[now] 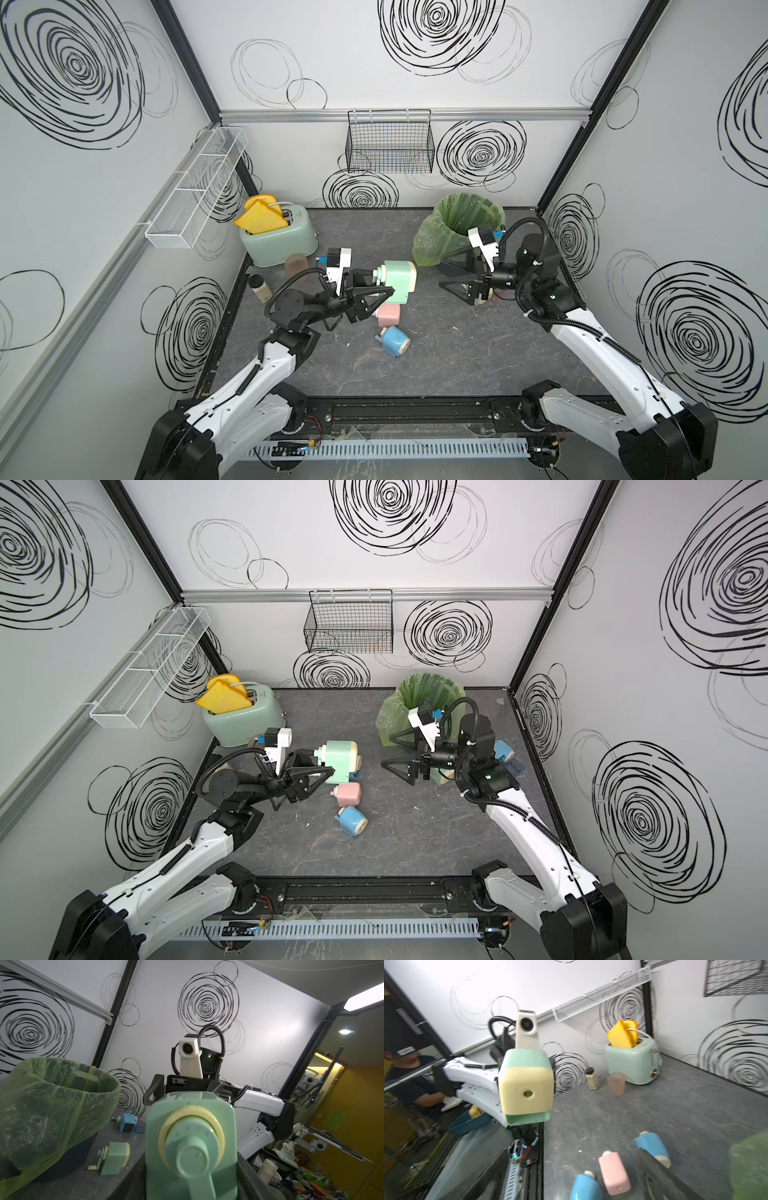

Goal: Take out the pencil sharpener tray and clean the shavings
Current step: Place the pencil sharpener at the center of the board.

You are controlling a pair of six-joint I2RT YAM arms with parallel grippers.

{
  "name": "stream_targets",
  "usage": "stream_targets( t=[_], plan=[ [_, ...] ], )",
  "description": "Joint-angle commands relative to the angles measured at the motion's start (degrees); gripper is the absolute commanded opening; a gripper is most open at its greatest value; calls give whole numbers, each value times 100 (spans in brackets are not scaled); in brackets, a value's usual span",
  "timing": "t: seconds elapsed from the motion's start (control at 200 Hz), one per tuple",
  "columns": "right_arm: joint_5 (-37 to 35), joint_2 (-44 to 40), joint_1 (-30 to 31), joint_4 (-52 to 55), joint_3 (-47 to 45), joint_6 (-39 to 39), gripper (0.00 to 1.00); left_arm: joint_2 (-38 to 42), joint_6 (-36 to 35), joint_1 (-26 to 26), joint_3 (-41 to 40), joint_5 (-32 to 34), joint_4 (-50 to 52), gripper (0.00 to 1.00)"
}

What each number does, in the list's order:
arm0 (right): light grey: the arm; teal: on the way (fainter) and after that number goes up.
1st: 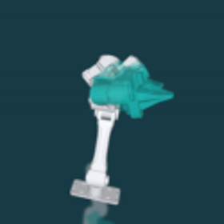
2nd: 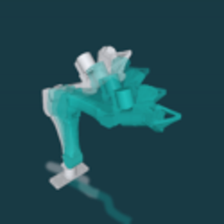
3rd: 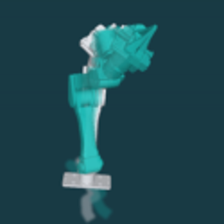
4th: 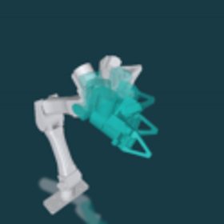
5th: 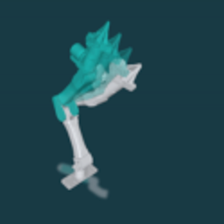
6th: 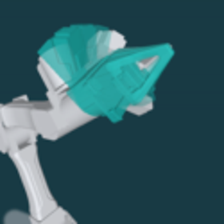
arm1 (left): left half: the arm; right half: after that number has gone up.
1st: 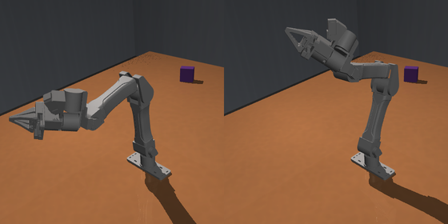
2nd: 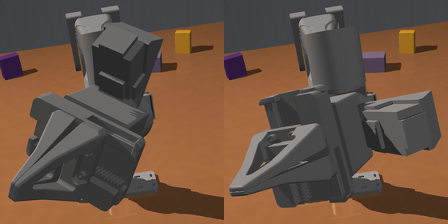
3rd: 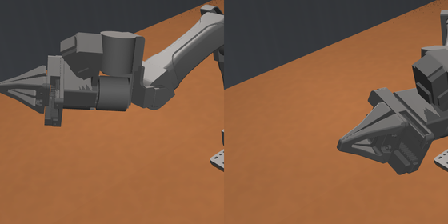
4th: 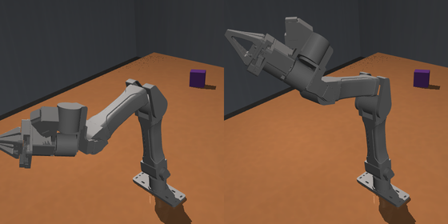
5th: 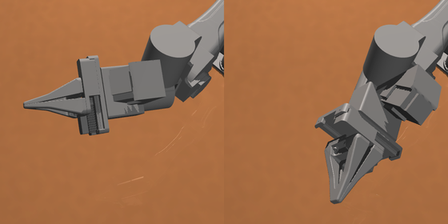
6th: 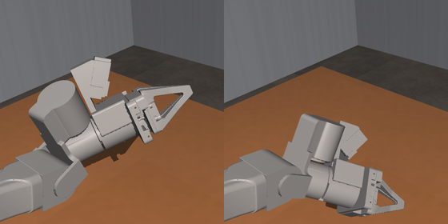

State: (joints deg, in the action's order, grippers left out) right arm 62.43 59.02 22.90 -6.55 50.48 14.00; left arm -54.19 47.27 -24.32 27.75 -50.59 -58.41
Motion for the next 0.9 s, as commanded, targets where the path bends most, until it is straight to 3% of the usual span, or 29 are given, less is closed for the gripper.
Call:
stream_targets(
  t=[0.0,0.18,0.37,0.895],
  plan=[
    [718,-87,329,-589,-9,281,99,-188,831,-11,13,-664,-1663,47],
    [192,-135,895,-659,0,300,100,-190,832,-137,29,-821,-1732,47],
    [19,114,1160,-1430,62,937,99,-92,449,-380,72,-879,-1249,47],
    [-596,581,2129,-1489,593,1140,98,-73,-61,-442,99,-616,-548,47]
  ],
)
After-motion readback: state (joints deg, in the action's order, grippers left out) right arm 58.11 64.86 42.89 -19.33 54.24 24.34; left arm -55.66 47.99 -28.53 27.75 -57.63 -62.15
